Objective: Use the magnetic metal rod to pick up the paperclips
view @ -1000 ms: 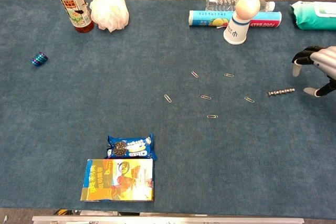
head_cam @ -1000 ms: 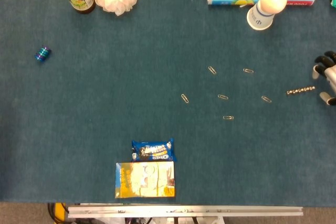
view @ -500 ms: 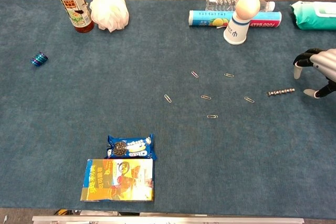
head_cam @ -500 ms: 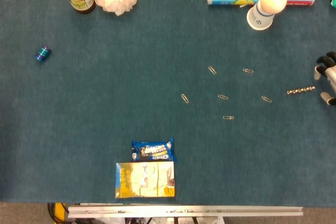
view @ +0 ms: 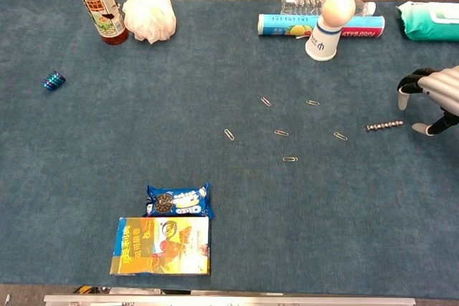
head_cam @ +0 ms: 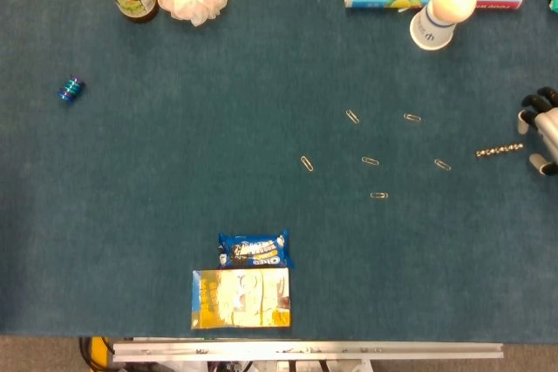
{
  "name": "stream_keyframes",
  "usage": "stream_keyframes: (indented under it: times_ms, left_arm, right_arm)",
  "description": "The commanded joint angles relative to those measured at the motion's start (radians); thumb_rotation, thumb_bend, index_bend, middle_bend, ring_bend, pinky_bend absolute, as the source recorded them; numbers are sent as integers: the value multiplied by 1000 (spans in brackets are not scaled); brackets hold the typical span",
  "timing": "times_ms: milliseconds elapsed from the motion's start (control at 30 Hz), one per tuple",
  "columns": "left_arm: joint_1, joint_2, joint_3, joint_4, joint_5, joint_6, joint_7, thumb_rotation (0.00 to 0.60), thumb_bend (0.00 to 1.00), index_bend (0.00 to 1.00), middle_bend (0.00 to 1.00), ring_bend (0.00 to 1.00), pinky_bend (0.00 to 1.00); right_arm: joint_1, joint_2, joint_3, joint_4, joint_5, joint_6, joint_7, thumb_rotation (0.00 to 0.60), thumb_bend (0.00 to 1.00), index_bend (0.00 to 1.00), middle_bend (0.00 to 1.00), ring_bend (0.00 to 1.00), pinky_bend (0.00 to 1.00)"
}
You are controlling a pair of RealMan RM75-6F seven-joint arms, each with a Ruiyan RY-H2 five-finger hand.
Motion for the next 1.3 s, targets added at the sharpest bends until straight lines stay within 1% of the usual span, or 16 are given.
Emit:
stream_keyframes:
  times_ms: [33, 533, 800, 1200, 1300]
  left_arm:
    - [0, -1, 0, 0, 0, 0, 1, 600, 120, 399, 468, 391, 572]
    - [-2, 2, 1, -1, -4, -10, 1, 600, 121, 398, 468, 391, 572]
    - [2, 3, 0, -1, -3, -4, -4, 600, 121, 399, 468, 391, 572]
    - [2, 6, 2, -2, -1, -6, -7, 600, 121, 399, 468, 391, 572]
    - [1, 8, -3, 1, -16, -15, -16, 600, 121, 399, 468, 391, 572]
  right_arm:
    - [1, -2, 1, -1, 6, -1, -7, 600, 233, 439, 241, 136, 306]
    - [15, -30, 0, 10, 44, -30, -71, 600, 234, 456, 243, 136, 306]
    - [26, -41, 5, 13, 56, -39, -91, 600, 259, 456, 243, 136, 306]
    - [36, -37, 3, -5, 81, -54, -132, 600, 277, 456, 243, 136, 306]
    - [36, -33, 4, -12, 85, -48, -141, 600, 277, 456, 243, 136, 306]
